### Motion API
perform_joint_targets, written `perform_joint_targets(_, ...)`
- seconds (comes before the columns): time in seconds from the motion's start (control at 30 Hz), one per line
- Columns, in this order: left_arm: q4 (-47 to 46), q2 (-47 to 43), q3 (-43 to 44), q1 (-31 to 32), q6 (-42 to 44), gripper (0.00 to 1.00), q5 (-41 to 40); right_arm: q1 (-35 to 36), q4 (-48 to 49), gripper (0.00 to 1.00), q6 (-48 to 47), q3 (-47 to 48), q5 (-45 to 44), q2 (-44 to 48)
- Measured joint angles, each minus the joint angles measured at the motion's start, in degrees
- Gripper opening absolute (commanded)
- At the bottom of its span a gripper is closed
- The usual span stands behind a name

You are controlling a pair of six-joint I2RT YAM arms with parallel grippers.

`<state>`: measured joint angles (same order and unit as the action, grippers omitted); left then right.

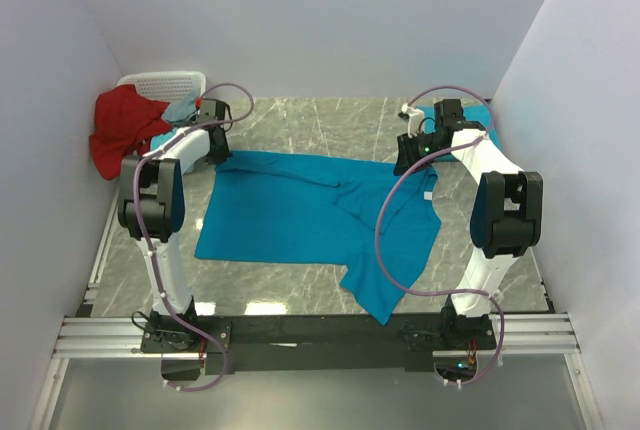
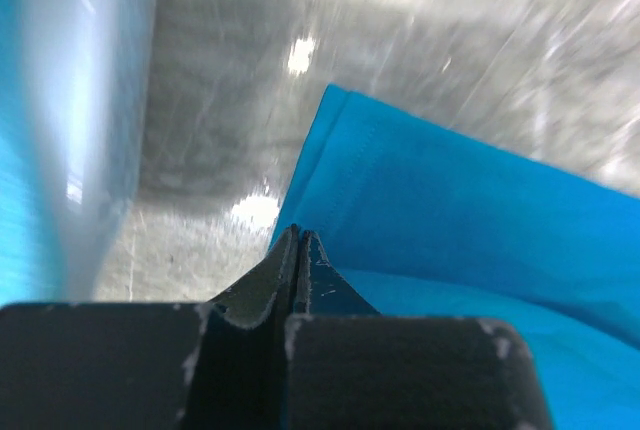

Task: Fold and stack the t-shirts
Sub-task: Fold the tshirt

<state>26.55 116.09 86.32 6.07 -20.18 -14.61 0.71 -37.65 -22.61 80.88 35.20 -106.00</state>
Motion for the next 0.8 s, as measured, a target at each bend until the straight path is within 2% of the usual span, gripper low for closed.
perform_joint_targets(0.17, -0.63, -0.72, -3.98, 0.0, 0.39, 0.18, 0.98, 0.0, -0.13, 0.35, -0.04, 0.0, 0.02, 0.02)
perform_joint_targets(0.3, -1.6, -3.58, -7.43, 0.0, 0.98, 0.21, 1.84, 0.0, -0.15, 0.35, -0.24, 0.0, 0.07, 0.02)
perform_joint_targets(0.43, -4.0, -9.64, -11.65, 0.0, 1.6, 0.39, 3.15, 0.0, -0.24, 0.35, -0.42, 0.0, 0.22, 0.02)
perform_joint_targets(0.6, -7.34, -17.99, -15.76, 0.0, 2.27, 0.42, 4.92, 0.0, -0.55, 0.35, -0.44, 0.0, 0.26, 0.02)
perform_joint_targets(0.8, -8.09, -16.92, -13.4, 0.02, 5.09, 0.5, 12.11, 0.0, -0.59, 0.35, -0.44, 0.02, 0.42, 0.02)
